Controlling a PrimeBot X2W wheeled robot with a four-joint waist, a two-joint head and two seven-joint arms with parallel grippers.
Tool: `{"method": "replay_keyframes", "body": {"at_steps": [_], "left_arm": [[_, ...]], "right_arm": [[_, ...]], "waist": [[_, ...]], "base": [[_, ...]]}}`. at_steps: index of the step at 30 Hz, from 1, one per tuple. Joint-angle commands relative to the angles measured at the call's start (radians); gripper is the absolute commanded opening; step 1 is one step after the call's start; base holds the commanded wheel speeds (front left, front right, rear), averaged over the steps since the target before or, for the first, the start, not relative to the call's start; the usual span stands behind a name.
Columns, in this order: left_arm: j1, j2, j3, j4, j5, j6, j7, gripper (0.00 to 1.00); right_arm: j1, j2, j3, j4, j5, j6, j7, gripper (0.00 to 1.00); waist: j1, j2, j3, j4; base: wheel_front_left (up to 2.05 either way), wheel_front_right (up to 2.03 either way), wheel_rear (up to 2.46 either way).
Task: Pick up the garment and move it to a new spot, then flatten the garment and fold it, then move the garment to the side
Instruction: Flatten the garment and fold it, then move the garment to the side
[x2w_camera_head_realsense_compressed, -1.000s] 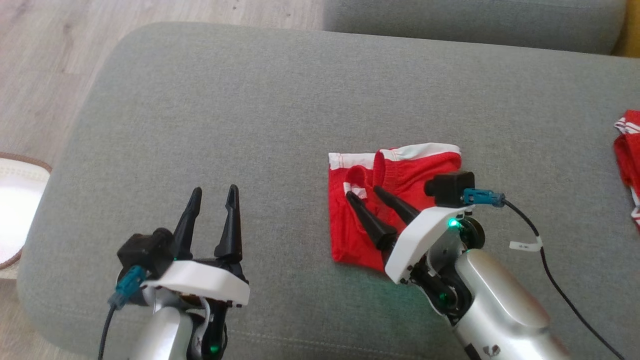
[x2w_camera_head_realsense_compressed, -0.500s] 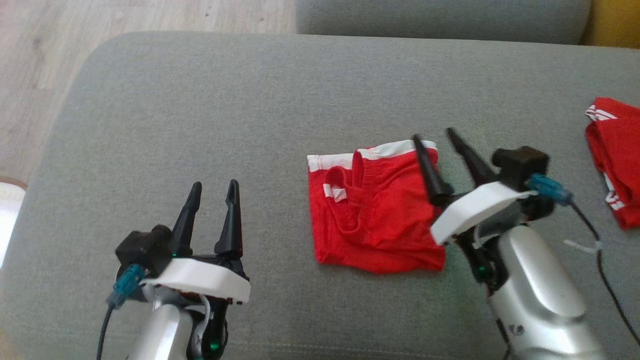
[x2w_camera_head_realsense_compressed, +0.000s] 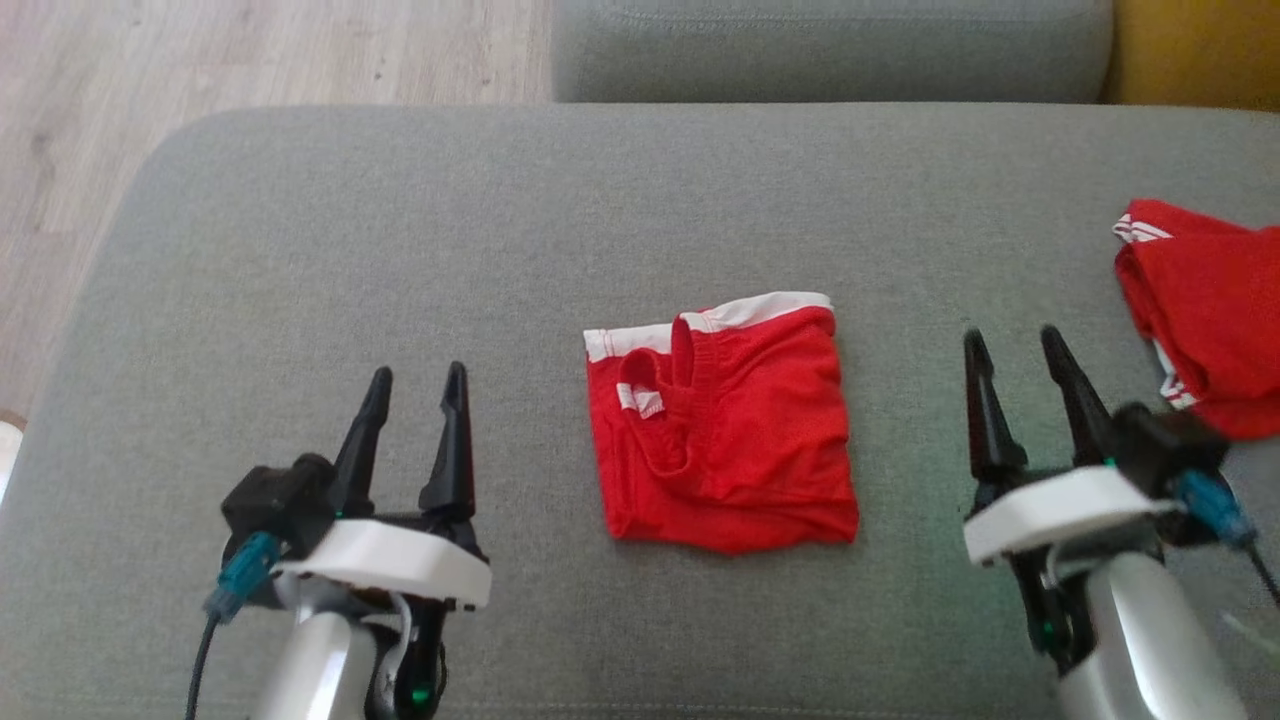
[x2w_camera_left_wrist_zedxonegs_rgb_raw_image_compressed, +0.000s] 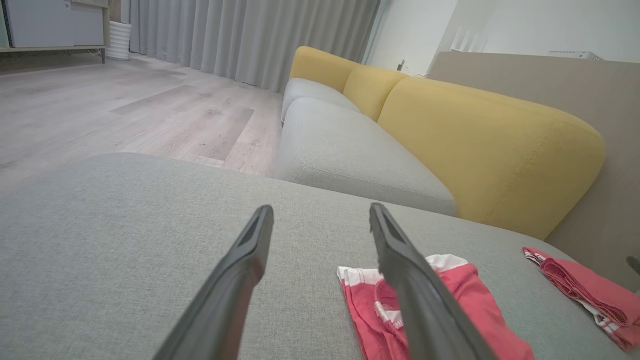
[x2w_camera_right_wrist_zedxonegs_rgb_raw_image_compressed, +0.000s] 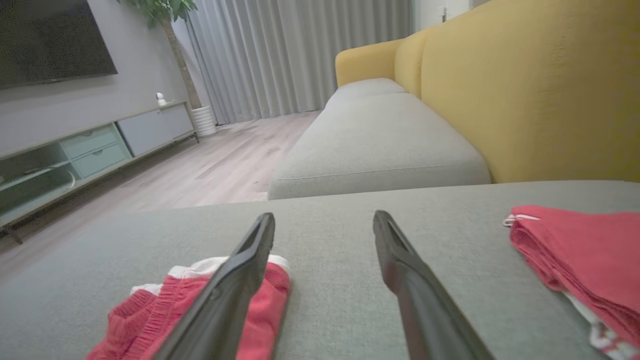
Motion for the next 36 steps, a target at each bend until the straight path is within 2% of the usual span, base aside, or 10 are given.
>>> {"method": "replay_keyframes", "body": {"at_steps": [1,15,36], "left_arm": [[-0.009,0.002,0.049,-0.028,0.015,0.002,-0.012,1.0],[0.023,0.002,0.085,-0.003,0.036,-0.009,-0.012,1.0],[0.011,0.002,0.094,0.024,0.044,-0.01,-0.012,1.0]], "right_arm": [[0.007,0.009,-0.002,-0.039,-0.033,0.007,-0.032,1.0],[0.058,0.009,-0.031,-0.029,-0.05,0.007,-0.073,1.0],[0.041,0.009,-0.031,-0.022,-0.084,0.007,-0.04,1.0]], "waist": [[0.0,0.0,-0.014,-0.006],[0.0,0.0,-0.037,-0.01],[0.0,0.0,-0.019,-0.002]], "base": [[0.0,0.0,0.0],[0.0,0.0,0.0],[0.0,0.0,0.0]]}}
